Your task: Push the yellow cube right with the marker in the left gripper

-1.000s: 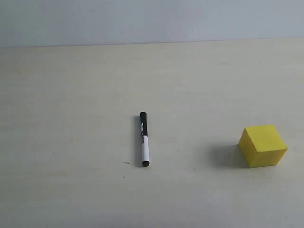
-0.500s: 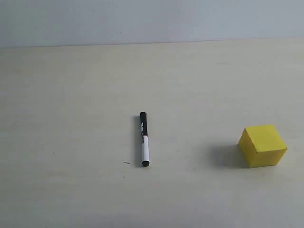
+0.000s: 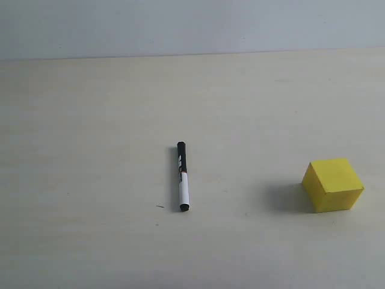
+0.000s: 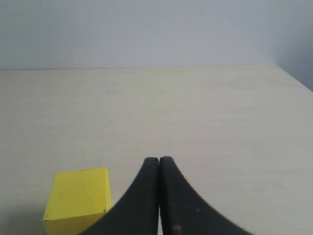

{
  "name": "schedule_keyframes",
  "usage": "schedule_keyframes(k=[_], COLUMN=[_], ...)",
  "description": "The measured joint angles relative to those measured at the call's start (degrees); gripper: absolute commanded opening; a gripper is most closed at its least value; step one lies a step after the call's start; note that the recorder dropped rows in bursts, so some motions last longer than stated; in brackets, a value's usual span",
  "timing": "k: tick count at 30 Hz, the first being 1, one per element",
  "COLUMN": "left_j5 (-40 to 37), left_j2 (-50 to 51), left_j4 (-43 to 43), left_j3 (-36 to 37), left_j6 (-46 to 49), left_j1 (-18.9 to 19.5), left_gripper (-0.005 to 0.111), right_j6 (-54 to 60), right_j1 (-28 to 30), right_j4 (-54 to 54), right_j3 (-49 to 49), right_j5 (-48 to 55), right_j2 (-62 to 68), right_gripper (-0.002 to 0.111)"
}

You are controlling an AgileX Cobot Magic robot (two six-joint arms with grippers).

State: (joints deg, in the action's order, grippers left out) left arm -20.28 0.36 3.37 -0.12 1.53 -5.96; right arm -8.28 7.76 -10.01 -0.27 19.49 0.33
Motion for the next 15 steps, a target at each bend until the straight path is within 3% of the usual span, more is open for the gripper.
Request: schedule_keyframes(k=[15], left_j5=[-0.29], left_j2=[0.00], left_j4=[0.11], left_j3=[0.00], left_j6=[0.00], left_j1=[0.00], left_gripper=[0.000], right_j6=[0.00], right_j1=[0.00], right_j4=[0.00], right_j3=[0.00], right_j5=[0.00], right_j2=[0.00], right_gripper=[0.000])
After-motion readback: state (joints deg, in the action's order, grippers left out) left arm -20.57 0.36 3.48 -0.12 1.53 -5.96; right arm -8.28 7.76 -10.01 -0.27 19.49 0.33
